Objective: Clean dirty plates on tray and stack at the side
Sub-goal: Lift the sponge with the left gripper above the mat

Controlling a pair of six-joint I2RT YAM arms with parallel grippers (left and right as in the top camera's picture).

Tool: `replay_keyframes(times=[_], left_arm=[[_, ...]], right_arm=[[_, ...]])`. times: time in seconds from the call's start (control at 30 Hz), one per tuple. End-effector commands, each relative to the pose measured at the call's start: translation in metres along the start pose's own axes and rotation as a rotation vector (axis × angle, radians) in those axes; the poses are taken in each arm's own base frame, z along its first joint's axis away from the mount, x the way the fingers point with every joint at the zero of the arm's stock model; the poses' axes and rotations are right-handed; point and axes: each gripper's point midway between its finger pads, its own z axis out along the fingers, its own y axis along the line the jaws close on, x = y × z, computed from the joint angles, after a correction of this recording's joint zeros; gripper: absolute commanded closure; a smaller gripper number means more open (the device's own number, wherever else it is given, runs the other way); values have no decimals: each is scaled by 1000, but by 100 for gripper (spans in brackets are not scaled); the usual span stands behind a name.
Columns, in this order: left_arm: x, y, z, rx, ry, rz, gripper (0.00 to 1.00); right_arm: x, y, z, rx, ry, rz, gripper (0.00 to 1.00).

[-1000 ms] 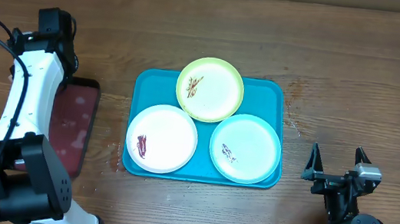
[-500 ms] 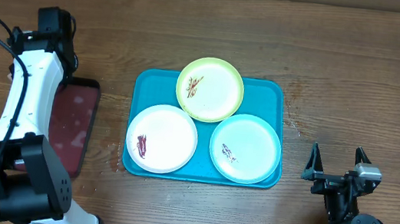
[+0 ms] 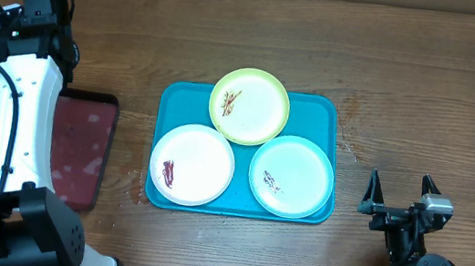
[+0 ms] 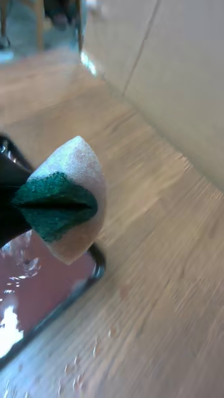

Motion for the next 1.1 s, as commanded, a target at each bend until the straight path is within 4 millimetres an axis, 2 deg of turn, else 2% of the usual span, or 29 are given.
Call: replay_keyframes(times=[0.0,0.03,0.1,0.13,0.2,0.3,0.43,0.5,0.57,0.67,0.83,0.93,1.0,1.07], left_arm=[[45,-36,22,125,140,-64,96],[61,-43,32,129,174,-45,96],[81,-45,47,93,212,-4,96],[86,-41,51,59,216,12,96],[82,-30,52,-4,195,29,96],[53,-8,38,-82,122,41,96],[0,8,3,-76,20,-6,96],[-25,2,-22,43,-12,-73,96],[-28,-10,-28,128,-5,-93,96],[-11,-25,-19,178,60,-112,96],[57,-40,32,98,188,-59,96],[90,-34,53,22,219,14,96],[90,-25,55,-29,203,29,96],[77,-15,50,-68,166,41,96]], right_arm=[[2,-3,0,14,-5,-3,0],[2,-3,0,14,-5,-3,0],[2,-3,0,14,-5,-3,0],[2,-3,0,14,-5,-3,0],[2,-3,0,14,-5,-3,0],[2,-3,0,14,-5,-3,0],[2,-3,0,14,-5,-3,0],[2,-3,0,14,-5,-3,0],[2,-3,0,14,-5,-3,0],[2,-3,0,14,-5,-3,0],[2,-3,0,14,-5,-3,0],[2,-3,0,14,-5,-3,0],[2,-3,0,14,-5,-3,0],[2,-3,0,14,-5,-3,0]])
